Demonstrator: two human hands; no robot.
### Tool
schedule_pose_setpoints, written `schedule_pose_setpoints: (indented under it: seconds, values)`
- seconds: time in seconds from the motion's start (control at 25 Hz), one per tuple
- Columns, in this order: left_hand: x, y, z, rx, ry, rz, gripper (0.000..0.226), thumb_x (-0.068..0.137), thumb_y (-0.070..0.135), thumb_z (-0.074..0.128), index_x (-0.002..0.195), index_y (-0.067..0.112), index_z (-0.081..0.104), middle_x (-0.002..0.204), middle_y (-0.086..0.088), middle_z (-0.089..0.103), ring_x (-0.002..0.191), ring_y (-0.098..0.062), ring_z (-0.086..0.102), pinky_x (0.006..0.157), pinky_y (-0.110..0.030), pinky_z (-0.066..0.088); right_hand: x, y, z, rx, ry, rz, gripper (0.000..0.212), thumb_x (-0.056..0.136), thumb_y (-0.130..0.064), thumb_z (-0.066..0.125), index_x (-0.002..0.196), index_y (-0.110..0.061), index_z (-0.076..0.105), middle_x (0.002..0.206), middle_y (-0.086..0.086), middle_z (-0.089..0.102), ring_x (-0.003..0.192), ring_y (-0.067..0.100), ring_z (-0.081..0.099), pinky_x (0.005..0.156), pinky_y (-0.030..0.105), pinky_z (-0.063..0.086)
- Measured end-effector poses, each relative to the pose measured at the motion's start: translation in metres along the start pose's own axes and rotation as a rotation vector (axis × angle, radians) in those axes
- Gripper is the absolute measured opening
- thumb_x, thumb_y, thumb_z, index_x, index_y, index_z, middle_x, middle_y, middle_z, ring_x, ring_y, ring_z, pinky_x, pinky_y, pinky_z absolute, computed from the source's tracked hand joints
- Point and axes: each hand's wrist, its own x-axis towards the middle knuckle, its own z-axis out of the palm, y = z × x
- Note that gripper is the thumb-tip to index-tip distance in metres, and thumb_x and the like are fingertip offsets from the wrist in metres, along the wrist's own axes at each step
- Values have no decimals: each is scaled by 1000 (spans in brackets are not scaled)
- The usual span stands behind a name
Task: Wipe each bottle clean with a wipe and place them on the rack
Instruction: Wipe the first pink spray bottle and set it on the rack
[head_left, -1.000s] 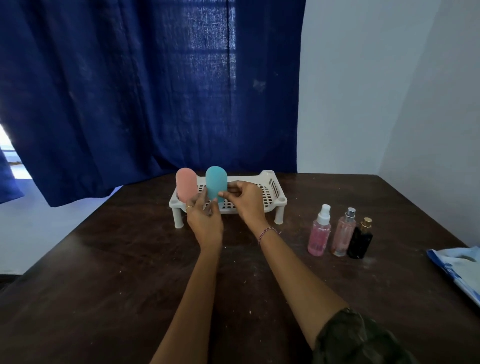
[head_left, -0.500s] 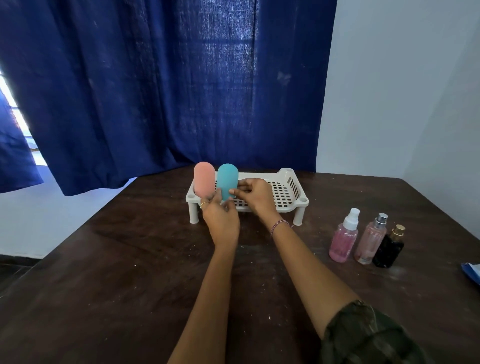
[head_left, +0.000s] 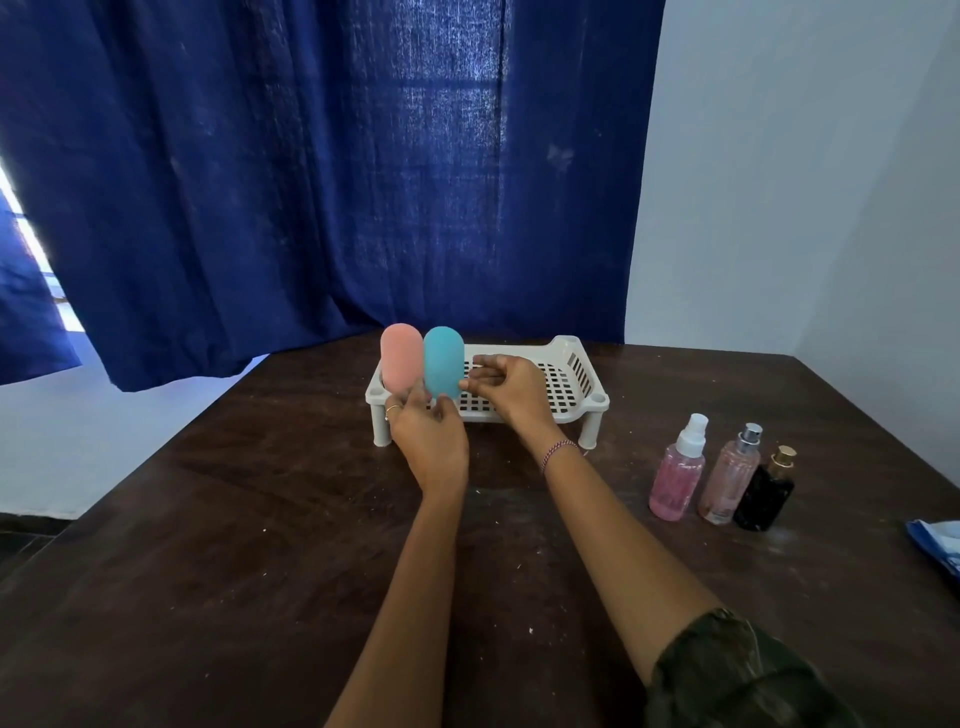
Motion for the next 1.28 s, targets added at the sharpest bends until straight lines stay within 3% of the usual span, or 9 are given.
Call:
schedule_pose_setpoints:
  seconds: [0.28,0.48,0.64,0.8,0.88,0.96,1.04,1.16,1.28]
  values:
    - [-24,14,-1,-42,-4,108,36,91,10,59,127,7,57,131,-8,52,115,-11,52,91,-11,34,-35,-18,-40,35,61,-63,46,76,-20,76,118,-10,61,105,3,69,80,-1,59,66,5,44]
    - [-51,35,0,-84,-96,217,27,90,10,60,116,6,65,119,-8,63,112,-15,57,98,-24,46,-72,-29,-71,14,135,-137,34,78,-15,73,111,-9,66,96,2,71,73,-5,59,64,-2,43]
    - [-76,54,11,-35,-151,317,24,88,12,63,112,9,68,113,-5,67,103,-6,57,82,1,37,-94,-35,-108,-60,228,-187,26,83,-10,68,109,-8,68,97,6,72,85,7,65,79,13,50]
    - [-95,69,30,-17,-239,391,21,88,12,64,108,12,70,110,-3,69,96,-1,56,80,1,36,-112,-26,-144,-515,350,-226,23,89,-7,60,111,-8,67,105,9,67,92,16,63,85,23,50]
    - [-104,71,40,9,-303,424,20,88,13,64,107,13,71,109,-3,70,98,-6,60,85,-7,39,-113,-21,-160,-879,259,-176,25,86,-9,64,111,-8,64,110,9,62,97,18,60,85,23,45]
    - [-115,69,50,26,-417,433,20,88,14,64,106,12,71,107,-4,70,100,-11,63,90,-17,45,-110,-22,-175,-1017,82,37,36,81,-15,71,114,-8,59,114,8,59,103,20,58,88,25,45]
    - [-122,66,57,56,-517,421,21,88,13,63,108,12,71,108,-4,70,100,-11,63,89,-19,47,-109,-18,-184,-931,-77,208,37,85,-16,65,119,-6,55,119,10,57,109,22,55,87,22,41]
    - [-123,62,61,94,-613,421,23,89,11,61,111,11,70,108,-4,71,99,-10,64,89,-19,49,-116,12,-176,-809,151,8,20,92,-5,49,107,1,60,109,16,61,100,28,57,76,18,31]
    - [-115,60,56,97,-715,419,24,89,11,61,112,11,69,105,-5,72,86,-2,64,75,-6,47,-117,14,-176,-805,186,-36,20,85,-12,65,104,-7,66,101,12,66,90,23,63,76,22,47]
